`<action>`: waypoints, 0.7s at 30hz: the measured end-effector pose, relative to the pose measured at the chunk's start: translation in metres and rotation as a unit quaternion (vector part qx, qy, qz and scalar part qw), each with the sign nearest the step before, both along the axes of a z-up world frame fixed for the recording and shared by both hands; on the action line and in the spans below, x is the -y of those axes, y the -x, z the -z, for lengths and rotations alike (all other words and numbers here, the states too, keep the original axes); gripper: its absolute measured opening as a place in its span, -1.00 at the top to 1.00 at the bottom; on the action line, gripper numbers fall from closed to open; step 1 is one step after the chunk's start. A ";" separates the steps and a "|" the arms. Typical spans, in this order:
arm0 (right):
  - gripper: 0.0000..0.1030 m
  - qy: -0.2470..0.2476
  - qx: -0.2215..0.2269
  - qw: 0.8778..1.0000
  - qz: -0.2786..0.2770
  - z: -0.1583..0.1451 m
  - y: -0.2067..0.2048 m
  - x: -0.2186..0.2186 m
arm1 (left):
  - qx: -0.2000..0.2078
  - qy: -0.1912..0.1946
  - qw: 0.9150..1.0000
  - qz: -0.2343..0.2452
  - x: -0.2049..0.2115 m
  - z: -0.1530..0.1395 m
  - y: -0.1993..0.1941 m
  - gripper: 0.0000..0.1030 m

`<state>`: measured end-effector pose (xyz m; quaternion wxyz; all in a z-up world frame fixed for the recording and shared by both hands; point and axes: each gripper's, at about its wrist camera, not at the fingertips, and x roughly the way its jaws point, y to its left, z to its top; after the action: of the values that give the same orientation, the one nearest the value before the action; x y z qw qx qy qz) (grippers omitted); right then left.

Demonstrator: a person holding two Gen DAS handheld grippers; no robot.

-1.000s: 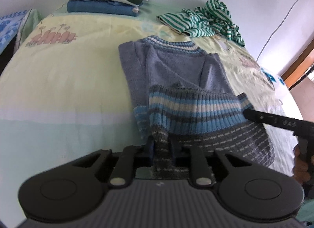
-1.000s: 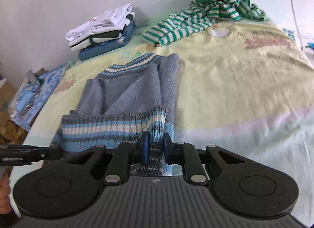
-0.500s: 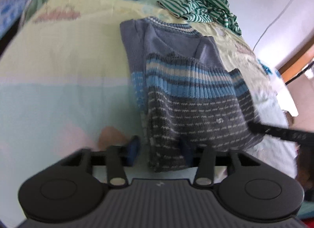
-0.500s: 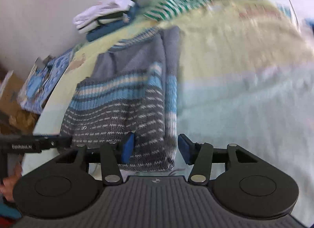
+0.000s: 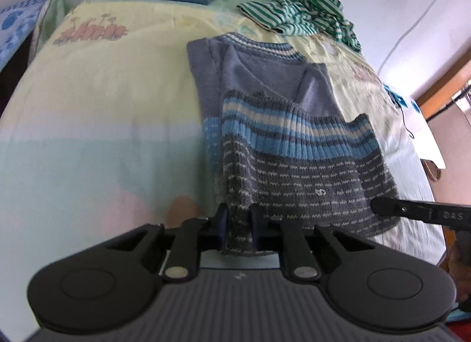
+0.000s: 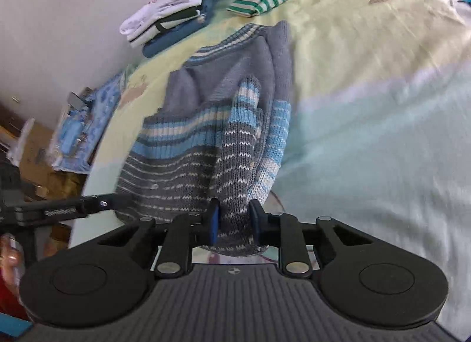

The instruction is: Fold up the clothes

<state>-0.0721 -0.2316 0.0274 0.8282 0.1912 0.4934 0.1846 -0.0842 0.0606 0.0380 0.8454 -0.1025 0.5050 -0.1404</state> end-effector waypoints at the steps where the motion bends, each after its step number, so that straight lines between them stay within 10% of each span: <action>1: 0.56 0.013 -0.004 1.000 0.005 0.003 0.000 0.001 | -0.002 -0.006 1.000 0.005 0.004 0.002 0.000 0.73; 12: 0.19 0.004 -0.014 0.999 0.030 0.012 -0.002 0.017 | 0.000 0.011 0.999 -0.045 -0.012 0.001 0.003 0.51; 21: 0.45 0.060 0.150 0.986 -0.033 -0.026 -0.004 -0.025 | 0.125 -0.033 0.991 -0.019 0.030 -0.041 0.005 0.67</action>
<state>-0.0685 -0.2061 0.0535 0.8962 0.0947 0.3801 0.2084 -0.0895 0.0306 0.0787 0.9075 -0.0655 0.3975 -0.1187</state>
